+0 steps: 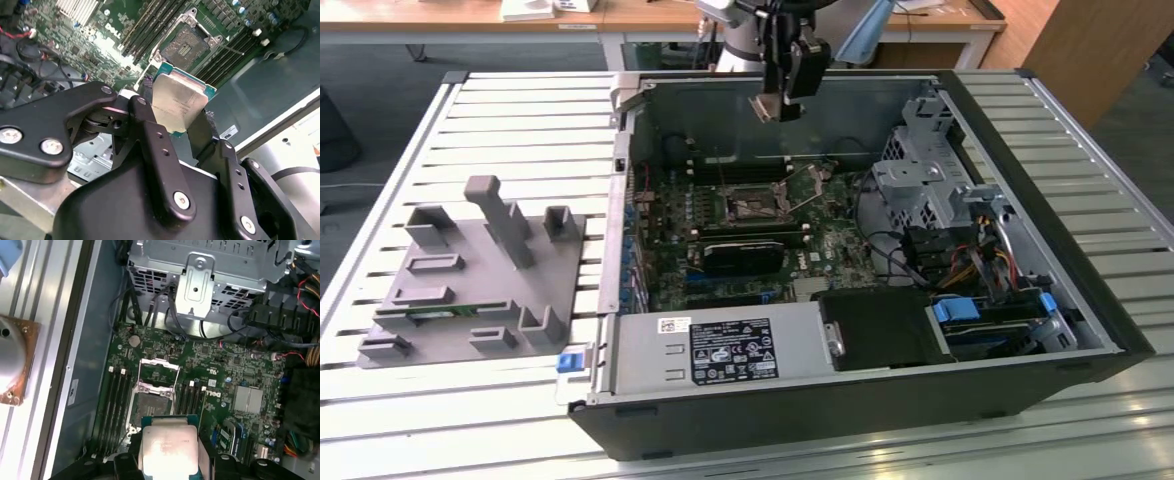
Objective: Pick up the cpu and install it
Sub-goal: 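Place the cpu into insertion slot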
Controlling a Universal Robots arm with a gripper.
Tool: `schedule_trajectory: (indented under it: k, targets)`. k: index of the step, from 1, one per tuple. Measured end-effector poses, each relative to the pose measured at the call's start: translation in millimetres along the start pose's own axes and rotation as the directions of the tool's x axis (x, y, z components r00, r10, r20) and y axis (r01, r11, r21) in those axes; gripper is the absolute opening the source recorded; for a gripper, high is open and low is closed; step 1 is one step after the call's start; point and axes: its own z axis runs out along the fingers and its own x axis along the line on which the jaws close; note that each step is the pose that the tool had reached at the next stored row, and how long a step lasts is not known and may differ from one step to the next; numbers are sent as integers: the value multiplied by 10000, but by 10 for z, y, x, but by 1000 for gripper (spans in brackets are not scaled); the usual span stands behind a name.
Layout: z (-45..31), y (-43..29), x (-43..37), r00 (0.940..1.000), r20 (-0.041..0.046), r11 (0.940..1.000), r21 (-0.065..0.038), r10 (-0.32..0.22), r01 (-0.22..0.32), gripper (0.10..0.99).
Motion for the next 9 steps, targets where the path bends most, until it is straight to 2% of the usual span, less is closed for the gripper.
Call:
schedule_trajectory:
  k: [5,9]
  targets:
    - [22,-1,0,9960,46,9960,-7,889,-889,525]
    - [30,-2,0,9914,67,9914,-13,1309,-1309,525]
